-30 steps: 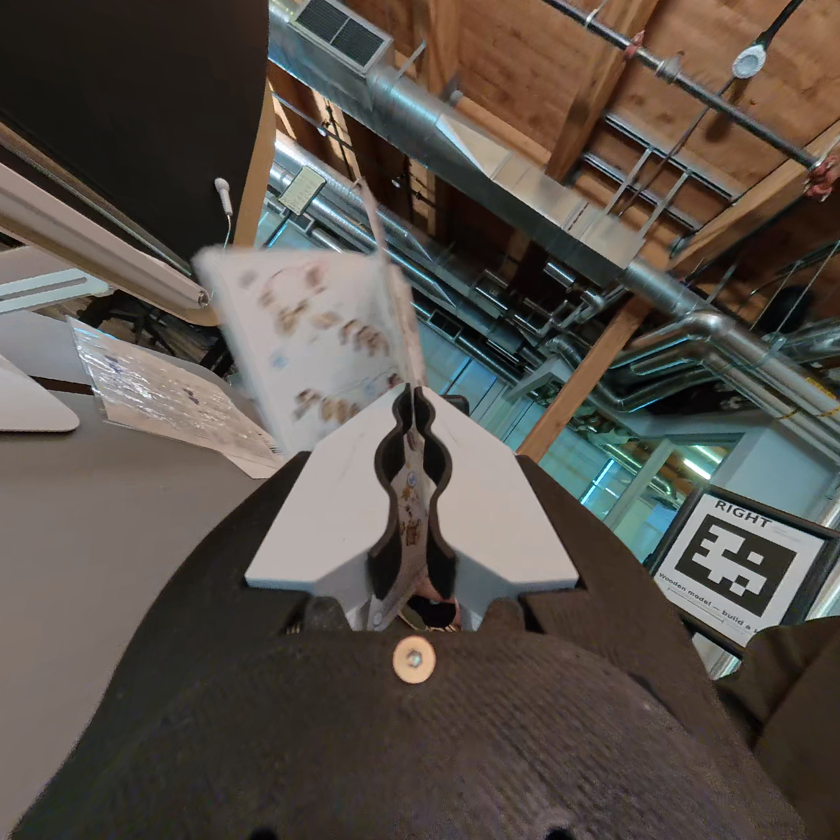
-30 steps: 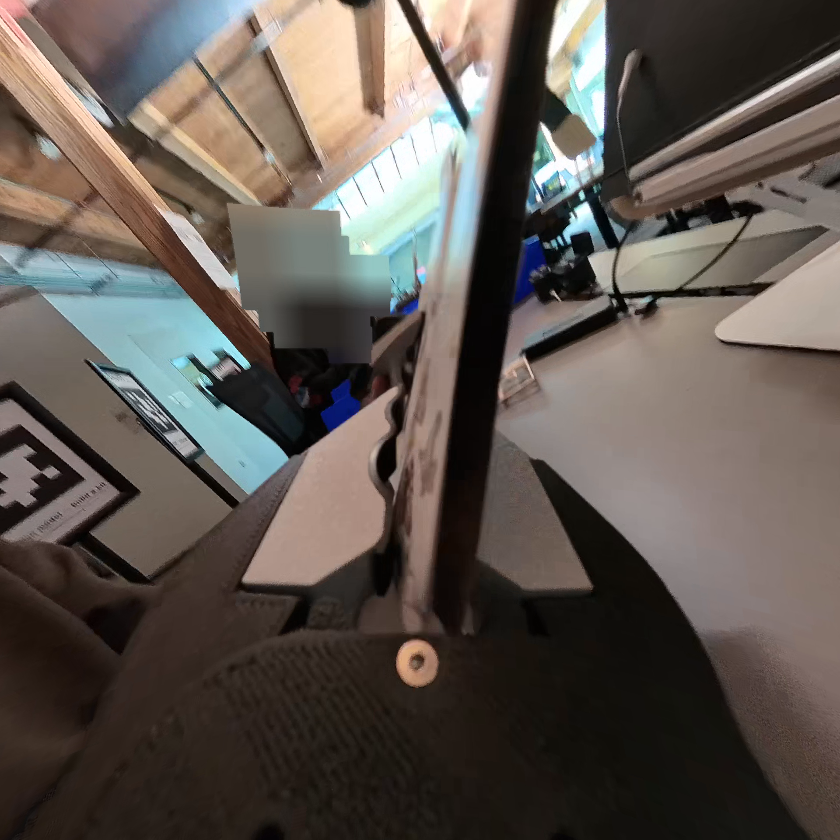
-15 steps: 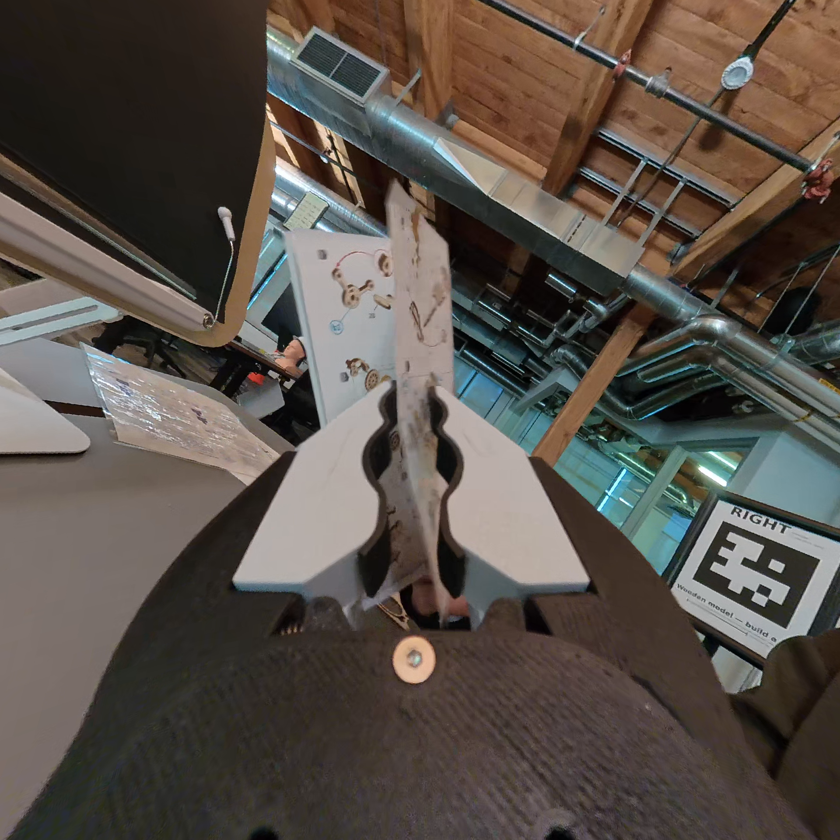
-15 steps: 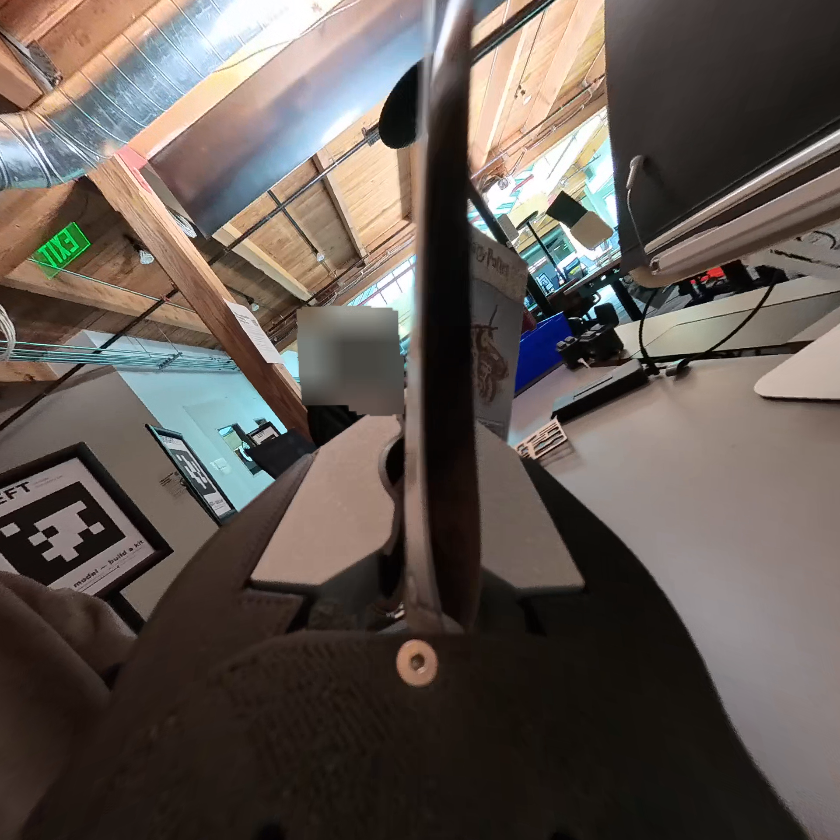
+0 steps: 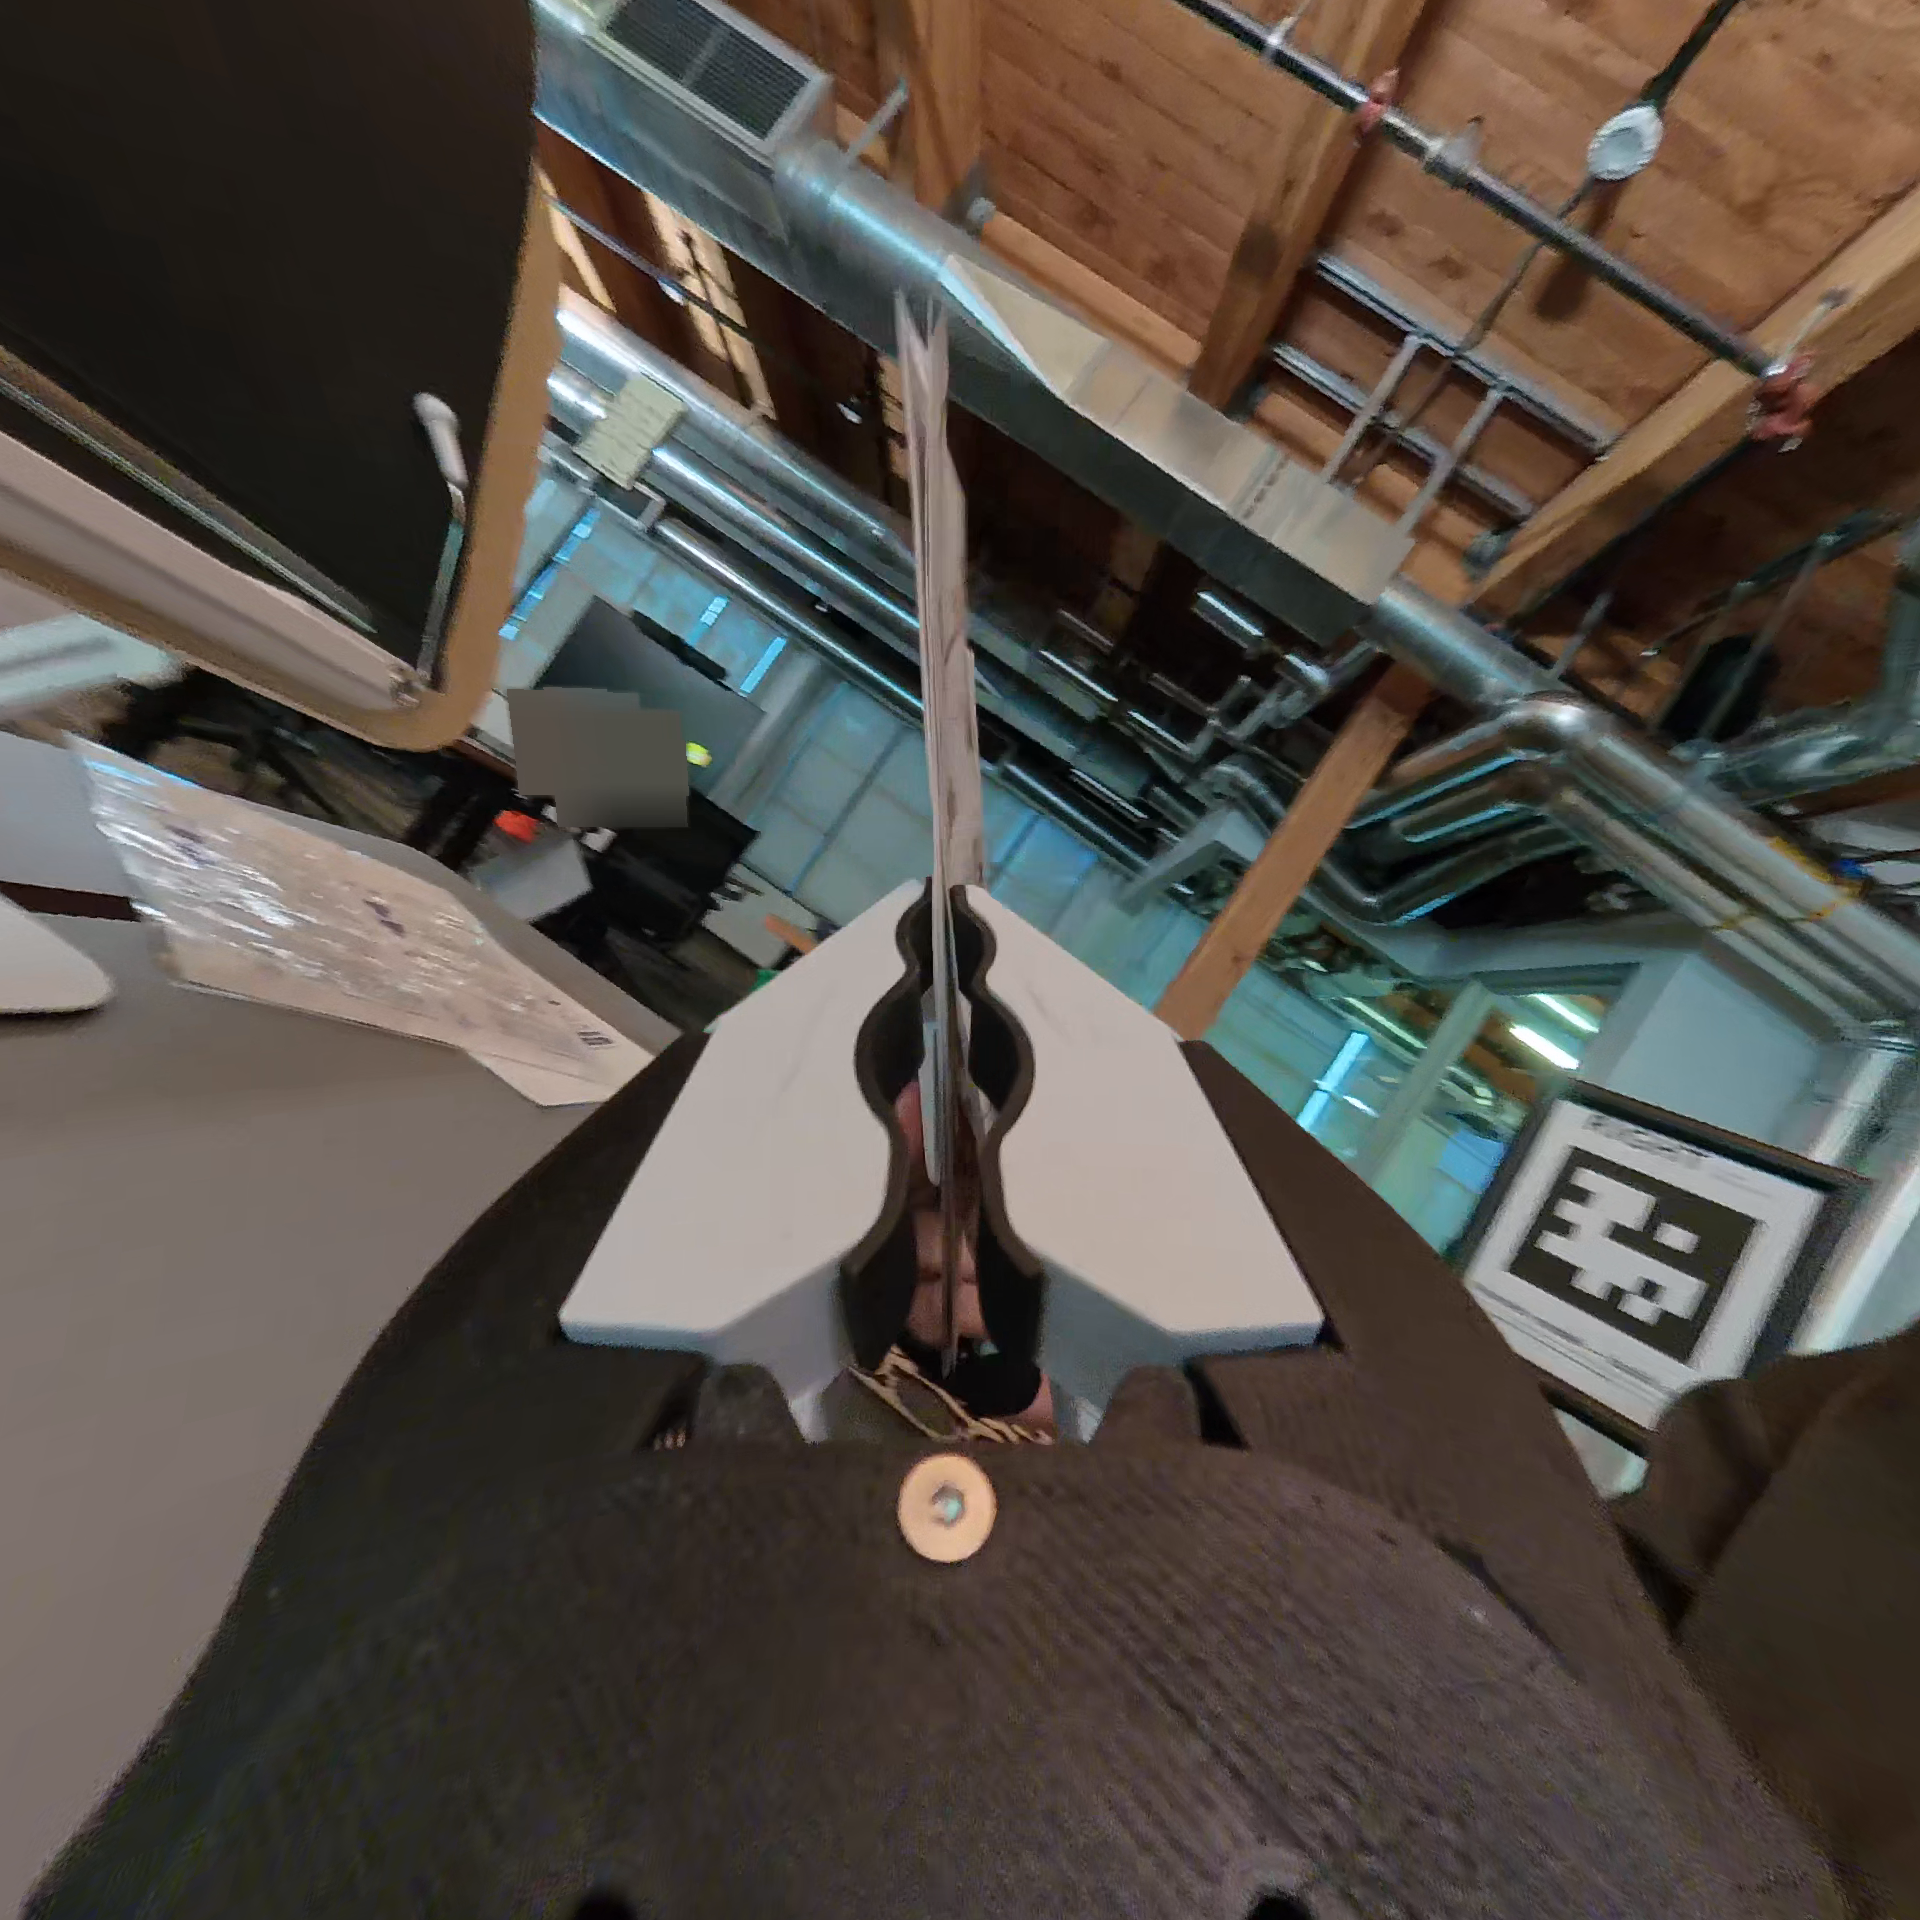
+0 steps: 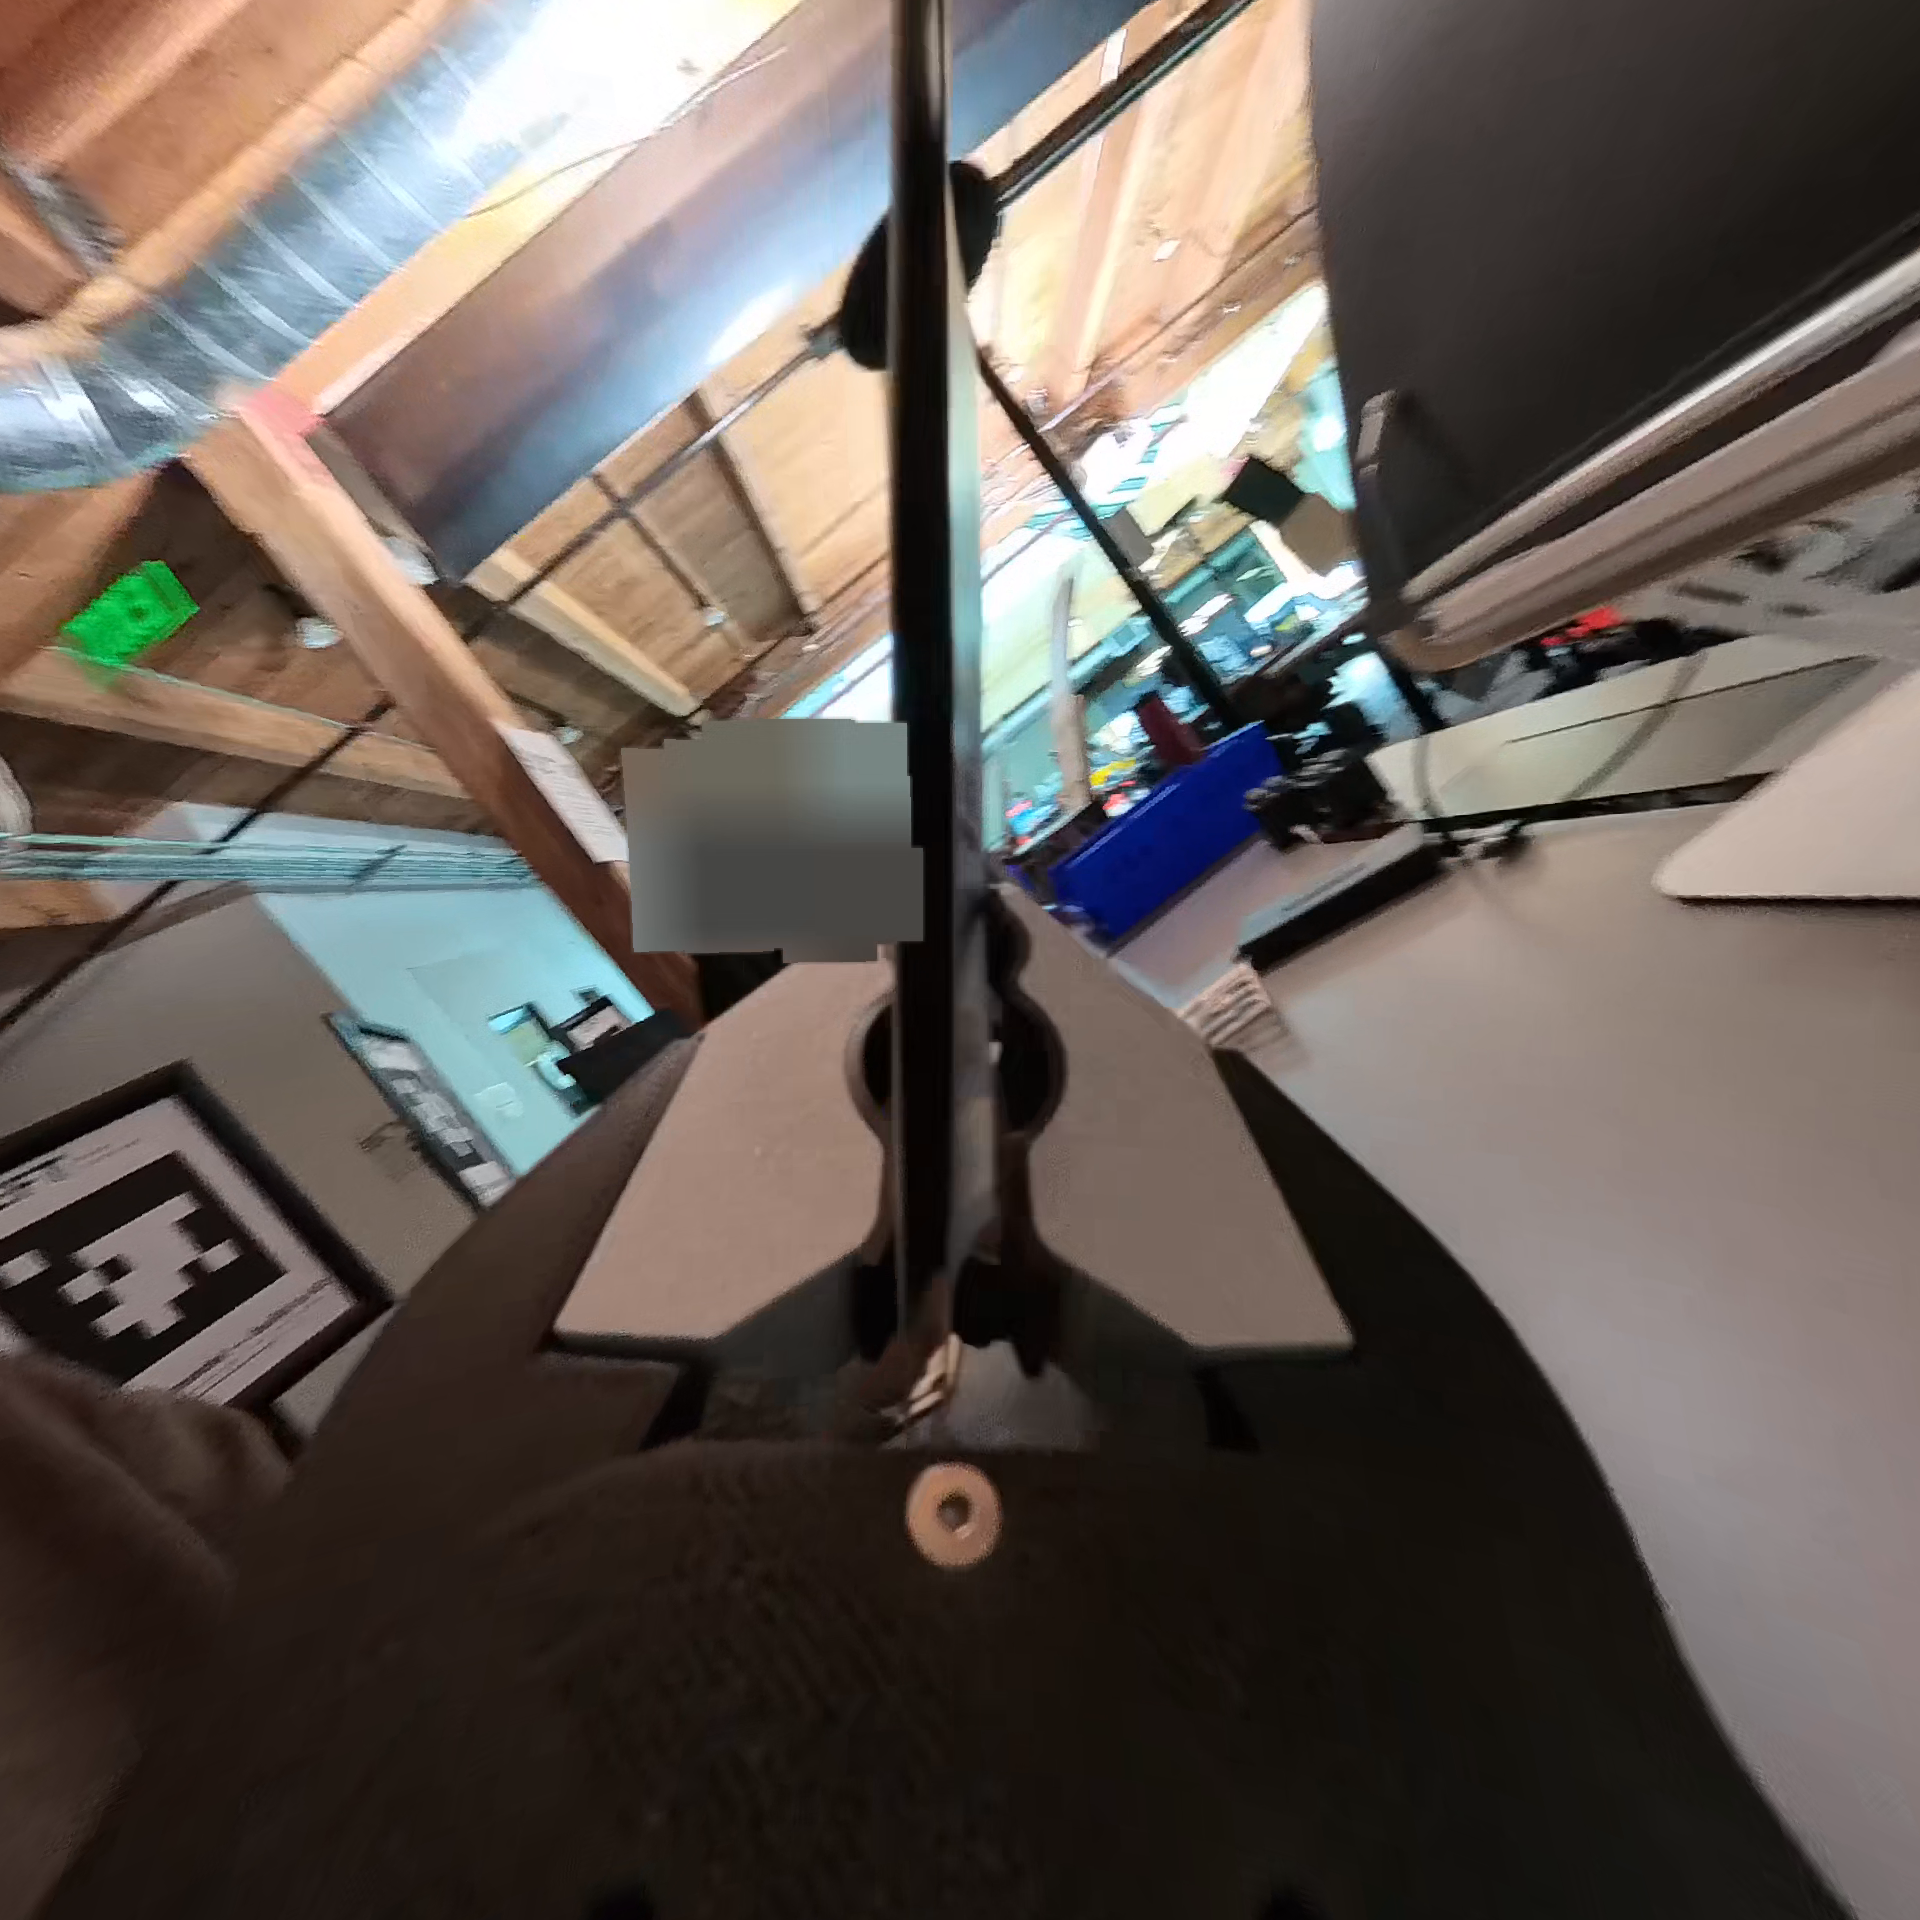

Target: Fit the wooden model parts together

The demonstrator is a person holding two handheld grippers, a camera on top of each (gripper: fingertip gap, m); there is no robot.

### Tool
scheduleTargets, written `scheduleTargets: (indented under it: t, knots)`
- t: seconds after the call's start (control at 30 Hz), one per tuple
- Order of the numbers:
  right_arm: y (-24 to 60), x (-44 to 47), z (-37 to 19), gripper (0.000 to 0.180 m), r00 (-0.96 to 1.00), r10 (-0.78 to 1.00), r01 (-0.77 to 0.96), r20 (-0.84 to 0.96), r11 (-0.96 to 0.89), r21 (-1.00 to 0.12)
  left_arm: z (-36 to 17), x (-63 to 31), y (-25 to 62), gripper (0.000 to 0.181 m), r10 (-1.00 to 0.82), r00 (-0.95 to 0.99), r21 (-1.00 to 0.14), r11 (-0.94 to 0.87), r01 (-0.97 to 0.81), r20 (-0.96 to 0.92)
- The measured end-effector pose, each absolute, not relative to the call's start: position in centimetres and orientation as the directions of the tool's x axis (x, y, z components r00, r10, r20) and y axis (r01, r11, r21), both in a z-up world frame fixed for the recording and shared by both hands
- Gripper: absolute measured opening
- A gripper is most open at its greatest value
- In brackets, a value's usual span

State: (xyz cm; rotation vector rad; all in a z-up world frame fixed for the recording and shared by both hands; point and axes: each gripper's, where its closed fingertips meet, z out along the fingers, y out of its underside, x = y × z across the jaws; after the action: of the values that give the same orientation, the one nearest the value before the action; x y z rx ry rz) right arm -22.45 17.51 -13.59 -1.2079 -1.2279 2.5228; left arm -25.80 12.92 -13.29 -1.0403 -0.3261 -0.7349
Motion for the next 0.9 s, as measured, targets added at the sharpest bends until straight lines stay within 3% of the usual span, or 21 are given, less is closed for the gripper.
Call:
scheduleTargets:
  t: [0.1,0.2,0.3,0.4,0.5,0.6,0.67,0.7,0.77,0.8,0.9]
  knots:
    - [21.4,-23.5,-14.6,0.026,-0.550,0.536,0.186,-0.641,-0.670,-0.719,-13.1,-26.9,12.1,0.000,-0.301,0.778,-0.708,0.324,0.628,0.552]
    - [24.6,-25.0,-16.0,0.021,-0.421,0.622,0.189,-0.661,-0.652,-0.734,-13.7,-28.9,12.2,0.000,-0.170,0.834,-0.767,0.329,0.551,0.526]
    - [24.1,-27.4,-16.6,0.030,-0.425,0.543,0.360,-0.724,-0.633,-0.685,-12.4,-30.8,12.9,0.000,-0.258,0.787,-0.707,0.347,0.617,0.561]
    - [26.6,-30.2,-15.8,0.037,-0.369,0.669,0.241,-0.645,-0.602,-0.761,-12.4,-33.0,14.4,0.000,-0.224,0.818,-0.751,0.323,0.576,0.530]
    - [26.4,-32.4,-17.9,0.049,-0.331,0.749,0.264,-0.574,-0.510,-0.819,-11.4,-32.8,14.9,0.000,-0.405,0.755,-0.697,0.315,0.644,0.516]
    - [24.3,-32.7,-17.8,0.068,-0.492,0.642,0.244,-0.588,-0.546,-0.801,-11.1,-32.3,14.9,0.000,-0.509,0.708,-0.658,0.317,0.683,0.489]
    - [24.4,-32.5,-16.9,0.071,-0.564,0.562,0.207,-0.605,-0.613,-0.762,-11.6,-32.4,14.9,0.000,-0.545,0.684,-0.650,0.300,0.699,0.484]
    - [24.5,-32.3,-16.3,0.058,-0.600,0.518,0.209,-0.610,-0.634,-0.744,-12.3,-33.1,15.4,0.000,-0.516,0.687,-0.650,0.290,0.702,0.512]
    - [24.7,-32.2,-16.2,0.008,-0.617,0.475,0.241,-0.627,-0.644,-0.726,-14.0,-35.1,16.0,0.000,-0.414,0.714,-0.665,0.285,0.691,0.565]
    - [24.7,-32.4,-16.6,0.000,-0.608,0.490,0.253,-0.625,-0.627,-0.737,-15.0,-36.2,16.2,0.000,-0.347,0.724,-0.667,0.289,0.687,0.596]
    - [25.9,-34.3,-18.7,0.000,-0.478,0.619,0.269,-0.624,-0.573,-0.774,-17.6,-39.3,16.4,0.001,-0.155,0.711,-0.656,0.291,0.696,0.685]
